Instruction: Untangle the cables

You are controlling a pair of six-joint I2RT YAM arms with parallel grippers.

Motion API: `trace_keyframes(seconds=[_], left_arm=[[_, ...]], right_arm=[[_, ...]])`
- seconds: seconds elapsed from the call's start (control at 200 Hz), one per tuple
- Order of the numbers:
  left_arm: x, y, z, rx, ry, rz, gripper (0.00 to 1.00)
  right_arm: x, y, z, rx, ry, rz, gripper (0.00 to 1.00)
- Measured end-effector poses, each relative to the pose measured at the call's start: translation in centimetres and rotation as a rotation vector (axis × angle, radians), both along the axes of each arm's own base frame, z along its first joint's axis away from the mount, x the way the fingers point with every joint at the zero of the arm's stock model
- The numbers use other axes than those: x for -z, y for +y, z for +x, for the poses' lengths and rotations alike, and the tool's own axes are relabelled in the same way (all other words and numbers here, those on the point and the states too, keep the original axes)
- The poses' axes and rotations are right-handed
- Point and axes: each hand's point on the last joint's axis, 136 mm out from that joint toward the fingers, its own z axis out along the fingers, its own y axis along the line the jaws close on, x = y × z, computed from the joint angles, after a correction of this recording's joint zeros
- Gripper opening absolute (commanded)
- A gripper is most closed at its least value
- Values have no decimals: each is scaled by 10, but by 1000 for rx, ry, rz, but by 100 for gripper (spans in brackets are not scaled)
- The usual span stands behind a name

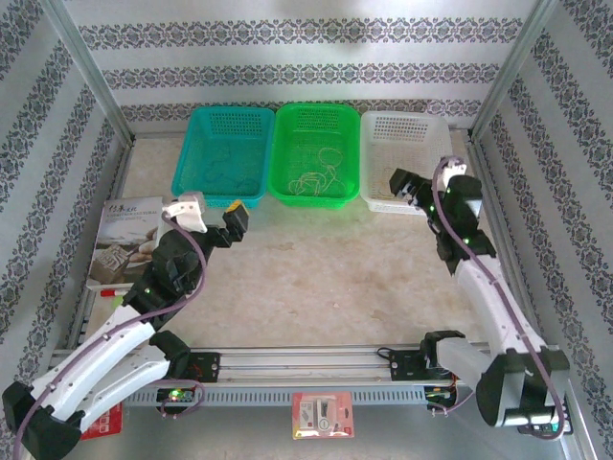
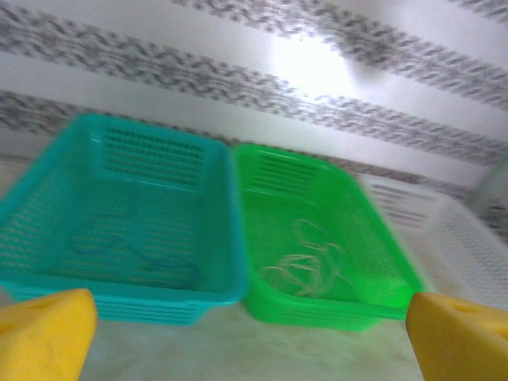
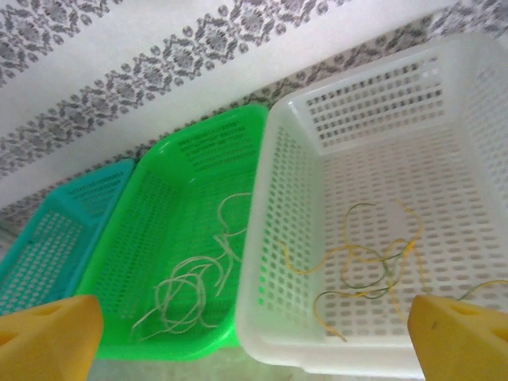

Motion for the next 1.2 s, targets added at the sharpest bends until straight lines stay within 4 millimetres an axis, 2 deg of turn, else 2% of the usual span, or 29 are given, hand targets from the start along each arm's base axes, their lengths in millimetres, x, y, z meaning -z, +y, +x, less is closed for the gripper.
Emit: trace_keyframes(seconds=[0.135,0.3,0.43,0.59,0.674,0.984,1.204], left_arm=[[27,35,4,-128,37,117,100],[60,79,7,-260,104,189,100],[78,101,7,-326,119,218,100],[112,112,7,-367,128,253,100],[130,116,12,-382,168,297,100],[165,119,44,-395,199,372,100],[193,124,61,-382,214,392,100]], right_arm=[[27,-12,-18,66,-20,-97,98],[55,-30,-32,140,-14,-215,98],[70,-43,-39,196,-10,-281,98],[91,-55,-42,241,21,-350,98],[109,-57,-40,244,63,-383,98],[151,-50,-27,188,92,-453,98],[155,-38,-13,123,52,-481,98]])
